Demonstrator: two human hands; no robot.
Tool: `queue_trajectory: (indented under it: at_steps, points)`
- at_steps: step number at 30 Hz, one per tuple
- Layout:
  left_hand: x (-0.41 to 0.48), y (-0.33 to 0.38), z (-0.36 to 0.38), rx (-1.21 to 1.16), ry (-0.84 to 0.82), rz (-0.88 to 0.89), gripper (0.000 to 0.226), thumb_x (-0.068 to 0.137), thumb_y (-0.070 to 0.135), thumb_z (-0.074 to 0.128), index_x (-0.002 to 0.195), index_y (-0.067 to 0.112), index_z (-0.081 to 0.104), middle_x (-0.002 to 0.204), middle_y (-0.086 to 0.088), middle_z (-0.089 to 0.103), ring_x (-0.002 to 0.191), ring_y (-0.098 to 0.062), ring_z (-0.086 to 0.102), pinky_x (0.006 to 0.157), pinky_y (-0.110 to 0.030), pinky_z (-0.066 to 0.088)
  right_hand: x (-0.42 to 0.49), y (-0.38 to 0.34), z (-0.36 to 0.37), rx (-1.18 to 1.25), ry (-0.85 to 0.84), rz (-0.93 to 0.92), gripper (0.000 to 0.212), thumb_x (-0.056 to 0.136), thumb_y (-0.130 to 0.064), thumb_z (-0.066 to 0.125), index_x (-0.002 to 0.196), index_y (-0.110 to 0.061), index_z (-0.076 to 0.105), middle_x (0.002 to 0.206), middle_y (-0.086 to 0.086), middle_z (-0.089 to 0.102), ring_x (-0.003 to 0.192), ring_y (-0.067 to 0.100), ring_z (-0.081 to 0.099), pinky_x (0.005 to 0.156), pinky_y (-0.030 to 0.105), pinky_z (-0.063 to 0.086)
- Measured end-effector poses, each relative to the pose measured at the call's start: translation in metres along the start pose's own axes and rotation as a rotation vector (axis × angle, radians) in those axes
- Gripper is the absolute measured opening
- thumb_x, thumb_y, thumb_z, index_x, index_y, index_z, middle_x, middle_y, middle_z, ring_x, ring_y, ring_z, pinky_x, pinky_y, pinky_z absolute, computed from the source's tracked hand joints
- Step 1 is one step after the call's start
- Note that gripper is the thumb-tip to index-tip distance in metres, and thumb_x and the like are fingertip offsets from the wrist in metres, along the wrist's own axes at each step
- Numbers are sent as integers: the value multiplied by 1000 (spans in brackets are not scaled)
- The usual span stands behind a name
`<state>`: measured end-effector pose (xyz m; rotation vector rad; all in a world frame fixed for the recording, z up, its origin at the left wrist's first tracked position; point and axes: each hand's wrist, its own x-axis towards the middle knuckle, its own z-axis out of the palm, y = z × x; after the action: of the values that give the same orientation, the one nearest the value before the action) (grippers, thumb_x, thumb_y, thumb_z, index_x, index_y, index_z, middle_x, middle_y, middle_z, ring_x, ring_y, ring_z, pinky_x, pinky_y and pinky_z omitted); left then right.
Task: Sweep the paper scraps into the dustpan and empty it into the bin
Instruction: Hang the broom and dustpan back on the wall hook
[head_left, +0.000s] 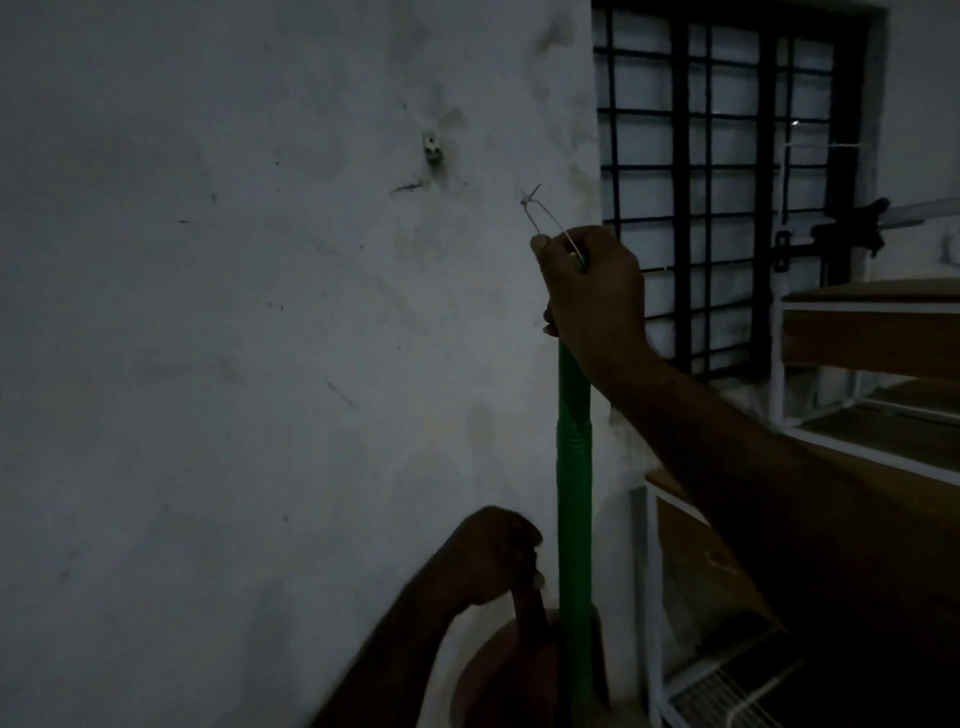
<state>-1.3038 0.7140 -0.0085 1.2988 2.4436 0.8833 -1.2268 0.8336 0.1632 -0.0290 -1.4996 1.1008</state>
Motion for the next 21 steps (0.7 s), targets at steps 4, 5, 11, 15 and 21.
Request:
queue_trajectory:
  at_steps: [4, 5, 11, 15, 21]
  points:
    - [69, -23, -71, -81, 119, -17, 32, 81, 8, 74, 112, 2, 69, 109, -15, 70, 97, -23, 68, 90, -32, 56, 41, 52, 47, -48, -57, 35, 14, 89, -19, 73, 91, -12, 61, 71, 6, 60, 51, 12, 57, 43, 25, 49]
    - [86, -28, -87, -91, 145, -17, 30, 80, 7, 75, 109, 2, 70, 105, -15, 72, 95, -25, 69, 88, -35, 57, 49, 63, 56, -60, -80, 46, 13, 89, -16, 74, 93, -10, 62, 72, 6, 61, 50, 11, 57, 43, 24, 49]
    - [182, -31, -162, -86, 380, 51, 24, 74, 8, 80, 96, 9, 74, 92, -9, 74, 84, -18, 71, 85, -36, 58, 103, 138, 115, -105, -142, 77, 14, 88, -16, 74, 88, -7, 65, 67, 7, 62, 48, 15, 58, 42, 27, 51]
    - [247, -24, -201, -107, 505, 142, 24, 69, 5, 83, 92, 7, 75, 84, -10, 74, 77, -20, 73, 79, -36, 60, 146, 197, 152, -108, -191, 61, 18, 87, -20, 75, 86, -5, 66, 67, 6, 63, 52, 19, 61, 49, 37, 58]
    - [347, -26, -252, -76, 654, 193, 11, 74, 5, 78, 84, 9, 74, 74, -6, 73, 67, -15, 72, 68, -28, 60, 226, 285, 183, -42, -292, 132, 11, 90, -18, 71, 87, -8, 66, 70, 6, 63, 44, 12, 59, 42, 24, 47]
